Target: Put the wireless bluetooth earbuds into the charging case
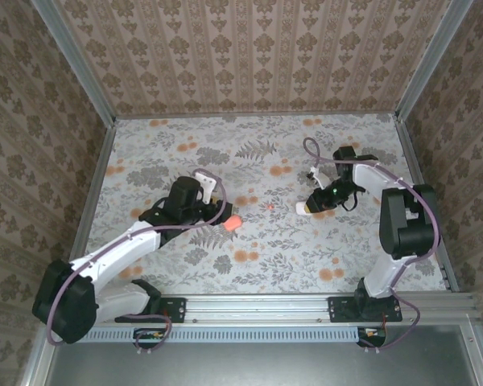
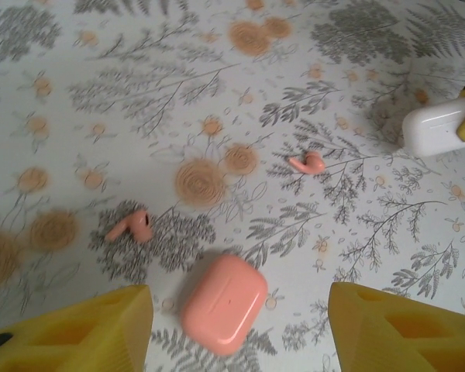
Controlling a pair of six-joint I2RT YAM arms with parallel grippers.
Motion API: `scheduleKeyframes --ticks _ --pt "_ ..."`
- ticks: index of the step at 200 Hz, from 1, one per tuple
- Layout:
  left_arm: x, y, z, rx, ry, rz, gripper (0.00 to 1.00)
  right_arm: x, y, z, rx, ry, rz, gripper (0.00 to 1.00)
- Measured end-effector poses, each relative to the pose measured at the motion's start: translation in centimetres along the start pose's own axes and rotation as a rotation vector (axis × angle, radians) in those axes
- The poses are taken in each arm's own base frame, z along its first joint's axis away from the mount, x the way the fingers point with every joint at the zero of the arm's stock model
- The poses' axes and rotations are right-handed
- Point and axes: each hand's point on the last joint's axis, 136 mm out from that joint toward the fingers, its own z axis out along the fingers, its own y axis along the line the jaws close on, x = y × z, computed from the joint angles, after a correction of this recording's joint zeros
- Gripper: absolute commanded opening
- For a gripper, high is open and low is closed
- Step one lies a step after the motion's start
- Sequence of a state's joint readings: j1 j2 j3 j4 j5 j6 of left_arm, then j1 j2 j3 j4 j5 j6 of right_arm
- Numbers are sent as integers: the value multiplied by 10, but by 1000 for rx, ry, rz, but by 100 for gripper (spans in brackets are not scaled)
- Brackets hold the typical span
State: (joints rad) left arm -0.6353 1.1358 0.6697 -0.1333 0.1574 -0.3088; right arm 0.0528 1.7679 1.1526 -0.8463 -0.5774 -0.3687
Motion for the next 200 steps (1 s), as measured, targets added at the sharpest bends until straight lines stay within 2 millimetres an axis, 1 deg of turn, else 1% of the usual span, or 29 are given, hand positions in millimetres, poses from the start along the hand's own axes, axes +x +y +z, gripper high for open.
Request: scheduleKeyframes --ticks 27,48,58,74,95,112,120,140,153,164,173,183,200 --pt "10 7 -8 -46 41 -83 61 0 -8 6 -19 47 36 18" --pt "24 12 -10 -83 93 -129 61 4 -13 15 -35 88 62 19" --pt "31 13 -12 -97 121 -144 61 7 -14 17 -49 105 75 23" --pt "40 16 -14 -124 165 -170 61 7 -15 17 -50 115 82 32" --pt "45 18 -13 -161 216 -208 61 9 -23 17 -16 134 96 40" --pt "50 18 -9 -186 271 -240 61 12 -30 16 25 145 115 50" --pt "52 17 -6 -196 296 -252 62 12 -33 14 45 144 122 53" --pt "55 12 0 -210 344 -275 62 7 -33 1 101 102 122 59" --pt "56 7 3 -213 356 -291 62 2 -28 -16 146 46 112 61" --pt "56 3 5 -225 350 -307 59 -4 -20 -34 179 -16 99 62" --pt "56 1 6 -243 340 -323 58 -8 -12 -49 205 -71 88 62" --pt "54 -3 6 -257 328 -344 60 -12 -3 -64 226 -136 75 62" --pt "47 -8 10 -278 314 -402 64 -13 12 -78 242 -223 63 62"
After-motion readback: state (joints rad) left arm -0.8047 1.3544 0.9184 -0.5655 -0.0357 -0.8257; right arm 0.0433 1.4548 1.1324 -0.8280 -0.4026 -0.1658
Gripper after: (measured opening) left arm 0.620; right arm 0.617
